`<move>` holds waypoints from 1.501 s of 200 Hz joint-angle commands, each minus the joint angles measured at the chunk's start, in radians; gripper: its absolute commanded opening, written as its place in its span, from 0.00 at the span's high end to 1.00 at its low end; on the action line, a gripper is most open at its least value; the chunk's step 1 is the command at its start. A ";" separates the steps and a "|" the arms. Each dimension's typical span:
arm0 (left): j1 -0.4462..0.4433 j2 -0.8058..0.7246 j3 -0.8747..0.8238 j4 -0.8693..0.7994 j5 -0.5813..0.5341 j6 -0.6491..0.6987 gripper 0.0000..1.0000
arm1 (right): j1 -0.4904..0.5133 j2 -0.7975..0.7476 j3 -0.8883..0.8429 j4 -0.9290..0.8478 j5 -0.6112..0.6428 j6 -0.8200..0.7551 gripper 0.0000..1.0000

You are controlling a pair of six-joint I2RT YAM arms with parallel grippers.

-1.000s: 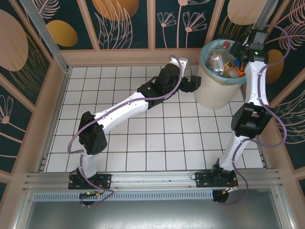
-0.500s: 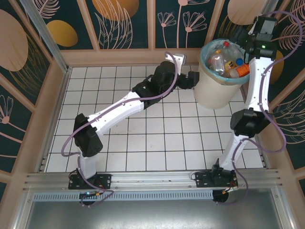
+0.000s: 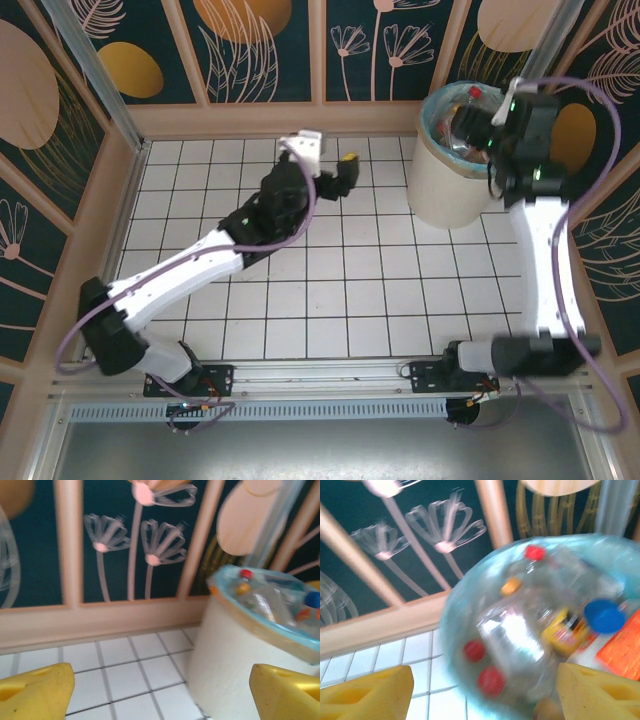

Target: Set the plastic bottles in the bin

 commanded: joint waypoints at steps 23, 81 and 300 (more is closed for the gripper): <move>0.064 -0.270 -0.386 0.279 -0.301 0.211 0.10 | 0.152 -0.409 -0.560 0.409 0.045 0.017 0.39; 0.306 -0.486 -0.838 0.529 -0.376 0.230 0.11 | 0.190 -0.487 -1.006 0.598 0.227 0.029 0.40; 0.929 0.099 -1.068 1.159 0.409 0.153 0.01 | -0.168 0.028 -1.522 1.928 -0.067 -0.129 0.30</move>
